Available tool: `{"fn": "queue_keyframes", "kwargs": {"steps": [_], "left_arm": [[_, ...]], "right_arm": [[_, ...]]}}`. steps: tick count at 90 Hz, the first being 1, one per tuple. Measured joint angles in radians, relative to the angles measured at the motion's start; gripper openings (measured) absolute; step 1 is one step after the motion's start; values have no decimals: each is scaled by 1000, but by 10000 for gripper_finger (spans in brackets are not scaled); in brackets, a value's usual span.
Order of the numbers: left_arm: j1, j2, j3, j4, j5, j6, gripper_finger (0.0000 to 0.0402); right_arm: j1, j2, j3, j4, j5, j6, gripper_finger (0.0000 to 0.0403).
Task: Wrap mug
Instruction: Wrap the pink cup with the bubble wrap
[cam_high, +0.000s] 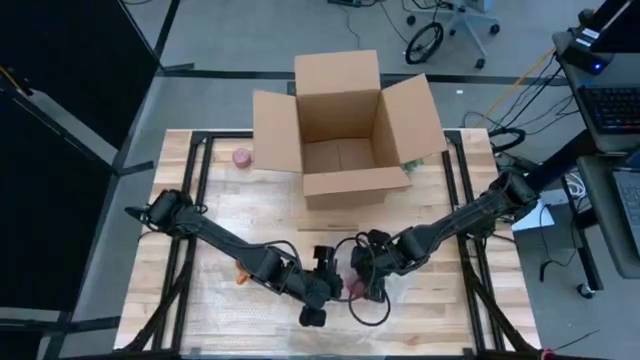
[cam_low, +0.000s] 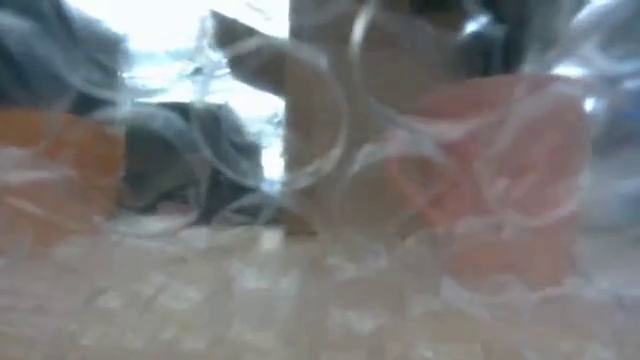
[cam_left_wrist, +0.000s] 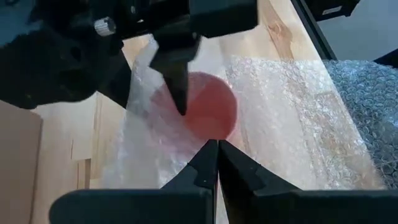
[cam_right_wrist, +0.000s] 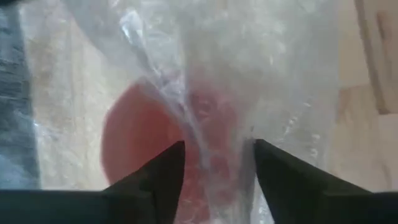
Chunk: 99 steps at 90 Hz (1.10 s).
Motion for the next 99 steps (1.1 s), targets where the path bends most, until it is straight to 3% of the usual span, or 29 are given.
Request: {"fn": "queue_keyframes", "kwargs": {"steps": [36, 69, 99], "left_arm": [[-1, 32, 2, 77, 58, 0, 0], [-29, 149, 1, 222, 116, -107, 0], [-15, 221, 0, 238, 3, -191, 0]], "right_arm": [[-13, -141, 0, -35, 3, -6, 7], [-11, -161, 28, -32, -6, 3, 1], [40, -157, 72, 87, -1, 54, 0]]}}
